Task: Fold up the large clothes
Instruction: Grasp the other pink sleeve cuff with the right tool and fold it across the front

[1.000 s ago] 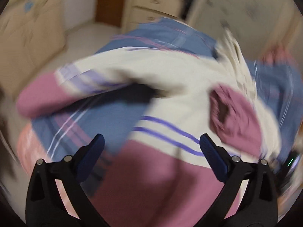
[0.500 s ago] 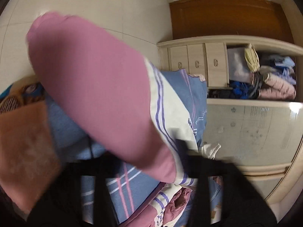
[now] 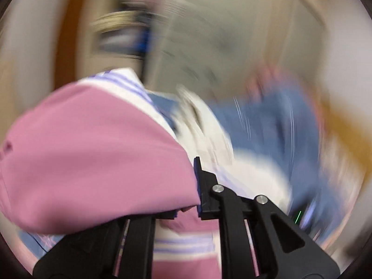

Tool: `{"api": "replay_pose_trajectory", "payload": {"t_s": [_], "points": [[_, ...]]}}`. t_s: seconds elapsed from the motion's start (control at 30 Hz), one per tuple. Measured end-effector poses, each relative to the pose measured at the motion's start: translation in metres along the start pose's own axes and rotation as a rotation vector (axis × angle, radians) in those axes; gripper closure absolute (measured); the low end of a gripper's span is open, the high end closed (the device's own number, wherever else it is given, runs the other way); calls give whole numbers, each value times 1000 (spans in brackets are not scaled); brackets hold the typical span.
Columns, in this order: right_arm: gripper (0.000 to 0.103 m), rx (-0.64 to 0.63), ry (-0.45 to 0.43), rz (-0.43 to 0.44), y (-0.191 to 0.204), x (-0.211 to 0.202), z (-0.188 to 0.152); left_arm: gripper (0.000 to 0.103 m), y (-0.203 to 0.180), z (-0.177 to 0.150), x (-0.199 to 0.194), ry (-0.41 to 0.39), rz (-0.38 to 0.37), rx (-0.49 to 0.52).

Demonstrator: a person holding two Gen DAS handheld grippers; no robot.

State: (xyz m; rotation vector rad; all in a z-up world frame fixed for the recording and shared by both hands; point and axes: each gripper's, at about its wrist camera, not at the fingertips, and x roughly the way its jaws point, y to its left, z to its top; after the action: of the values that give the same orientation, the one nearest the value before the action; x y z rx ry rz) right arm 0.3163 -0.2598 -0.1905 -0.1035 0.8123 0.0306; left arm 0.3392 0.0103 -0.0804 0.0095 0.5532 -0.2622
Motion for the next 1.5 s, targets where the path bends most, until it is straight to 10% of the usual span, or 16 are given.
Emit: {"api": "replay_pose_trajectory", "payload": {"t_s": [0.1,0.17,0.23,0.57,0.77,0.9,0.97,1.0,1.07,1.5], "points": [[14,125,-1,38,-22,-16,-7,85,-101,-48,40,117,51,364],[12,227,6,41,-42,-28,-17,78,-124,-72,56,164,54,430],[11,317,9,65,-65,-36,-29,44,-124,-81,65,199,23,412],[8,914,-72,323,-165,-72,-84,28,-42,-80,42,201,136,196],[5,698,-58,463,-120,-72,-41,28,24,-83,68,272,210,-21],[6,466,34,384,-75,-51,-5,20,67,-97,84,349,180,-190],[34,404,47,401,-55,-43,9,16,85,-105,89,363,156,-272],[68,384,73,422,-46,-39,15,15,91,-109,91,362,161,-296],[86,354,94,440,-30,-37,29,15,101,-115,93,355,225,-322],[88,135,-279,571,0,-92,157,17,150,-129,80,307,469,-517]]}}
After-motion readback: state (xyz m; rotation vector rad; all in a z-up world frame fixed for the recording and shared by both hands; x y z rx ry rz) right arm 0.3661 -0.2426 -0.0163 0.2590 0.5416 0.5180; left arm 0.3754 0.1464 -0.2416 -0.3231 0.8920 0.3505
